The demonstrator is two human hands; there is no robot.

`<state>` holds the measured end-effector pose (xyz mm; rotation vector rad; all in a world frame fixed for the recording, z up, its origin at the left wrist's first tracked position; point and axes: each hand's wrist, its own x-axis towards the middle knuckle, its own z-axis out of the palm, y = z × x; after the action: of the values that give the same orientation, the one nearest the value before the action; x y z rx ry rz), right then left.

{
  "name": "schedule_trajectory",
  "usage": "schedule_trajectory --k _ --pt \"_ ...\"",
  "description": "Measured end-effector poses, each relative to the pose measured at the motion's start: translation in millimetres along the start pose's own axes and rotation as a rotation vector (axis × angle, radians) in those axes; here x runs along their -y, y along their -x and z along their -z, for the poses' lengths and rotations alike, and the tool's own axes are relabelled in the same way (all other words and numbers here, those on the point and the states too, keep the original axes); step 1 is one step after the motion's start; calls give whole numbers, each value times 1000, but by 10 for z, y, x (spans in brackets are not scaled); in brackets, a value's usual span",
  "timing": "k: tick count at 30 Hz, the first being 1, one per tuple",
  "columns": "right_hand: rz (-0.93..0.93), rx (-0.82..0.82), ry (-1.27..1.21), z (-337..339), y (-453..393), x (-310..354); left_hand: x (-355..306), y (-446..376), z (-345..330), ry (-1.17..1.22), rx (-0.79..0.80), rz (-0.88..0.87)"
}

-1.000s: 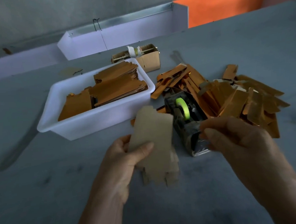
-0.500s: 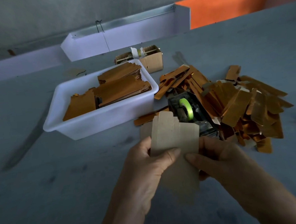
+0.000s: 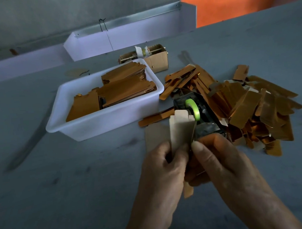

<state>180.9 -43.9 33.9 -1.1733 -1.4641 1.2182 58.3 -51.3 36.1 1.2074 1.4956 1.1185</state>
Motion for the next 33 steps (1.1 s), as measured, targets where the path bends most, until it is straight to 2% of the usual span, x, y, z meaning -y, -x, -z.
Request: schedule_trajectory --k 5,9,10,12,15,20,23,26,29,32,33 --pt "-57 79 -30 102 -28 8 -12 30 88 -49 109 -56" --pt "-56 -139 250 157 -33 -22 -17 48 114 -17 174 -14" --pt "-80 -131 214 156 -36 -26 -21 49 118 -18 194 -2" --pt "-143 -29 -12 137 -37 -27 -11 49 113 0 204 41" --pt "-198 -14 -196 117 -43 -68 20 51 99 59 129 82" --pt "-207 -78 -247 75 -53 -97 57 96 58 -42 -3 -3" --pt "-198 -120 -238 57 -63 -109 88 110 -11 -226 -186 -93" --pt "-188 -150 -262 19 -51 -126 85 159 -117 -463 -308 -274" --pt "-185 -169 -337 -22 -33 -125 116 181 -202 -769 -222 -357" --pt "-191 -176 -337 -42 -27 -127 117 207 -258 -679 -272 -374" --pt "-199 -176 -349 -50 -25 -118 111 214 -270 -738 -256 -362"
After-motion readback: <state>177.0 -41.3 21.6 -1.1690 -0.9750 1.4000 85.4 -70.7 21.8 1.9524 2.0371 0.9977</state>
